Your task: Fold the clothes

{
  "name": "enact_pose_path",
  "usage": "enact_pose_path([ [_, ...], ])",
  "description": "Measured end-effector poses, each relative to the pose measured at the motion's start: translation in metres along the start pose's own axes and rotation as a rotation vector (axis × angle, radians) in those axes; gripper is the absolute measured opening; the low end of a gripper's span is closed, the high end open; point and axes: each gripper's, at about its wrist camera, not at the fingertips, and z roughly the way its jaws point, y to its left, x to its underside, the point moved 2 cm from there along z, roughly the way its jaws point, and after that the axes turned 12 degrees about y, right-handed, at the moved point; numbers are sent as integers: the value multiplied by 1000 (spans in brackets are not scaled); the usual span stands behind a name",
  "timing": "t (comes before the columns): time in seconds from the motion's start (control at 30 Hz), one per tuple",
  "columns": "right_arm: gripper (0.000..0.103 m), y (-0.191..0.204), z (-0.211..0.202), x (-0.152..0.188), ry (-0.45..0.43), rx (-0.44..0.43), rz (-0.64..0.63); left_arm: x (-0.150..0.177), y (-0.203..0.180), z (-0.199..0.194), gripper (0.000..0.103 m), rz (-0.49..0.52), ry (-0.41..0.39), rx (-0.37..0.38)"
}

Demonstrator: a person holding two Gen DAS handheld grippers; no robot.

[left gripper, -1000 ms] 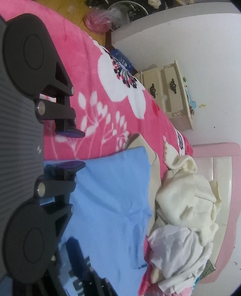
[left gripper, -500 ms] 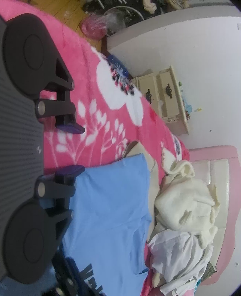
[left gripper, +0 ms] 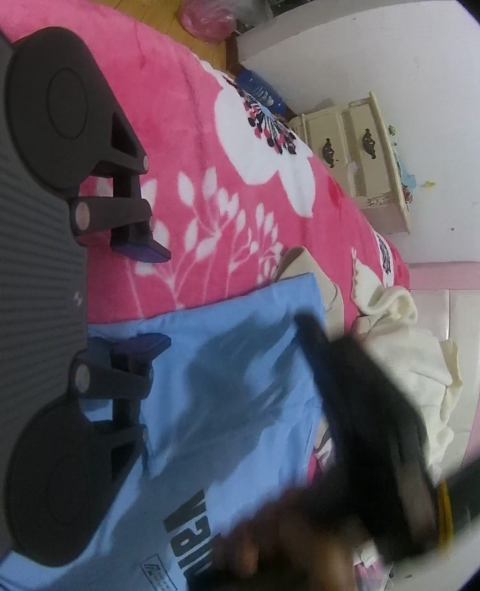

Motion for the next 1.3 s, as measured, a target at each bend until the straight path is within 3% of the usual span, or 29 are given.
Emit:
enact_pose_path([
  [0.17,13,-12,47,-28,-29,22,74,1,2,0,45,16,10,7],
  [0.27,11,-25,54,-36,-52,-20,163,1,2,-1,46,24,14,9],
  [0.37,12,-36,35,-36,-117,-65,229,1,3,-2,48,28,18,8],
  [0.53,16,-68,-39,-11,-234,-75,321,-19,-15,-20,60,37,-41,-19],
  [0.77,21,-132,-165,95,-356,-18,571,-47,-41,-48,63,51,-129,-59],
  [0.93,24,-181,-251,196,-353,148,707,-68,-60,-67,67,61,-191,-87],
  [1.0,25,-203,-282,236,-347,233,772,-79,-91,-71,67,130,-213,-34],
  [1.1,27,-238,-311,287,-335,329,910,-91,-158,-69,67,265,-226,125],
  [1.2,27,-269,-325,325,-357,341,1076,-94,-233,-58,67,423,-241,253],
  [1.3,27,-291,-325,344,-376,322,1177,-83,-306,-46,67,604,-261,331],
])
